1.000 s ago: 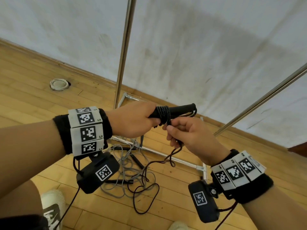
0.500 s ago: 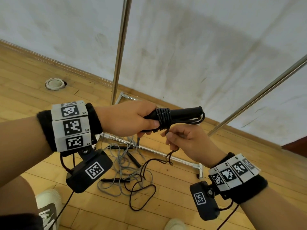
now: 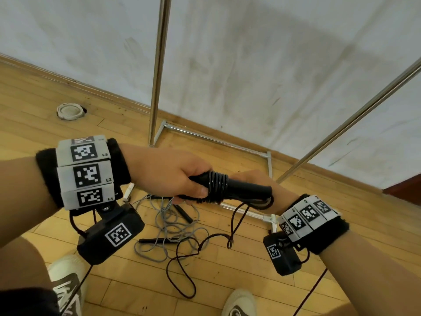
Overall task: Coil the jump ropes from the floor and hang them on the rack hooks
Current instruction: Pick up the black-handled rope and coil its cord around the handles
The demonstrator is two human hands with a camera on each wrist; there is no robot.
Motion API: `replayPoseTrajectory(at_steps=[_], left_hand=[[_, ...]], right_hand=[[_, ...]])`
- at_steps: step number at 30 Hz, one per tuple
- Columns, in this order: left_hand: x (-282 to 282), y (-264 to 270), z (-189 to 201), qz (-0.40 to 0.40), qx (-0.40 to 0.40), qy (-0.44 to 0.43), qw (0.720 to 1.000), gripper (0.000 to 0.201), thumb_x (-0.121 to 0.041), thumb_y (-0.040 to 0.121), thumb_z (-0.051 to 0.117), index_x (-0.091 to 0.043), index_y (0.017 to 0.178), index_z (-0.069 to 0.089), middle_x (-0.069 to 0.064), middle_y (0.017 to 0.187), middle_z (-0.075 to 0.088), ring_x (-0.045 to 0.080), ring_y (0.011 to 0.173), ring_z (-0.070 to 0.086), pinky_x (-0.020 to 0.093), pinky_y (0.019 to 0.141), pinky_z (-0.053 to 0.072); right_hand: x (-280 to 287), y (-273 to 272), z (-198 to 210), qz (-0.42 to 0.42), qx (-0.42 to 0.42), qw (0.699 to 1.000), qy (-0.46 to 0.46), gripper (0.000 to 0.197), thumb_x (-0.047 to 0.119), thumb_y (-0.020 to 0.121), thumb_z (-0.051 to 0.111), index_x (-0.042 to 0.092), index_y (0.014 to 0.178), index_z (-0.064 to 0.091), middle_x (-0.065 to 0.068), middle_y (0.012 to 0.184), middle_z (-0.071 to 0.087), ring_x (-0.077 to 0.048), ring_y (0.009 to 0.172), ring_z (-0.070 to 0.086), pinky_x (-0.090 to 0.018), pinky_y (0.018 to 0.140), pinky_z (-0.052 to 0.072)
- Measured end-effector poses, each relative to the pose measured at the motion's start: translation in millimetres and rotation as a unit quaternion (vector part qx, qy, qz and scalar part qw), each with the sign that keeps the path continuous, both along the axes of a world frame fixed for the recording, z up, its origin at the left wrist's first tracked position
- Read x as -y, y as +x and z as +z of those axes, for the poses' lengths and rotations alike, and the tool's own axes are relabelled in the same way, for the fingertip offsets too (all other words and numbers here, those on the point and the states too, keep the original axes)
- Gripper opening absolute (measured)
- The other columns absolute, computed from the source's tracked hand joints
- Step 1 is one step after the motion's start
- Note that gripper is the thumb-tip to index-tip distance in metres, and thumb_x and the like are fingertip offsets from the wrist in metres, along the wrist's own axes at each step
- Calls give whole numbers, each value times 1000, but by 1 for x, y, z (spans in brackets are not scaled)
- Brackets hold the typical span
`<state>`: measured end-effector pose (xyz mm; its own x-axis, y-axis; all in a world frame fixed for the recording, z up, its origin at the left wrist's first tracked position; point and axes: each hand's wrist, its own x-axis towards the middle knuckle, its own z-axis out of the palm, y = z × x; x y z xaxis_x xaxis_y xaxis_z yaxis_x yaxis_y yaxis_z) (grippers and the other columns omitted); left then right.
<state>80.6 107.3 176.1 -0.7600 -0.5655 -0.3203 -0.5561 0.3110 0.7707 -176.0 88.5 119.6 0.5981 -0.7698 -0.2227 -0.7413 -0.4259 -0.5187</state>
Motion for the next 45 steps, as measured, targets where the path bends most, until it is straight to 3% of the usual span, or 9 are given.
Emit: replayPoseTrajectory(at_steps=[2, 7, 11, 22, 26, 30, 33, 40, 45], left_hand=[[-2, -3, -4, -21, 46, -20, 999, 6, -27, 98, 55, -23, 94, 55, -11, 66, 62, 5, 61, 58, 27, 62, 47], [-3, -13, -12, -50, 126, -84, 987, 16, -32, 98, 54, -29, 83, 48, -7, 72, 57, -3, 56, 54, 12, 51, 41], [-2, -20, -21, -60, 193, -137, 970, 16, -38, 98, 50, -31, 85, 45, -4, 84, 59, 12, 70, 57, 30, 62, 48], [6, -19, -34, 12, 245, -180, 953, 12, -34, 99, 48, -22, 99, 44, -2, 87, 55, 13, 70, 56, 26, 55, 43], [6, -23, -41, 54, 231, -188, 953, 11, -29, 98, 48, -19, 97, 45, -1, 82, 54, 13, 64, 54, 25, 51, 40], [9, -25, -43, 101, 191, -202, 955, 13, -27, 96, 51, -20, 96, 40, -5, 77, 50, 10, 62, 52, 22, 48, 35], [15, -25, -42, 140, 152, -202, 958, 10, -25, 95, 53, -19, 98, 45, -3, 78, 55, 11, 62, 54, 23, 47, 39], [33, -22, -35, 219, 53, -234, 946, 11, -28, 96, 55, -20, 100, 49, -5, 81, 58, 12, 66, 57, 28, 53, 42], [30, -21, -28, 227, -1, -207, 952, 9, -28, 98, 54, -20, 99, 50, -2, 78, 61, 13, 58, 57, 25, 46, 42]], right_hand=[[3, 4, 4, 7, -32, 999, 18, 25, 34, 95, 60, 32, 70, 55, 13, 66, 55, -5, 63, 52, -23, 62, 42], [2, 10, 15, -15, 19, 994, 109, 38, 41, 98, 52, 17, 68, 55, 7, 54, 50, -10, 51, 45, -22, 54, 39], [6, 22, 20, -85, 70, 980, 168, 48, 43, 104, 39, 14, 73, 62, 5, 49, 44, -16, 49, 37, -28, 57, 36], [8, 31, 27, -118, 25, 970, 212, 29, 28, 98, 58, 10, 78, 69, 1, 56, 60, -8, 48, 52, -17, 52, 43], [4, 38, 26, -148, 29, 969, 195, 25, 29, 96, 62, 11, 78, 65, 0, 61, 67, -10, 51, 60, -17, 51, 47], [-4, 44, 26, -188, -11, 980, 58, 30, 39, 94, 61, 12, 81, 64, -1, 65, 72, -15, 62, 69, -39, 71, 59], [-13, 49, 26, -215, 19, 976, -21, 24, 42, 96, 55, 21, 84, 57, 0, 70, 71, -15, 64, 70, -45, 71, 59], [-15, 51, 31, -311, 319, 889, 102, 12, 6, 98, 53, 18, 100, 56, -6, 97, 60, -15, 72, 72, -39, 70, 62], [-14, 43, 30, -272, 271, 923, 0, 7, 19, 98, 58, 21, 96, 64, 5, 76, 65, -3, 58, 61, -25, 57, 48]])
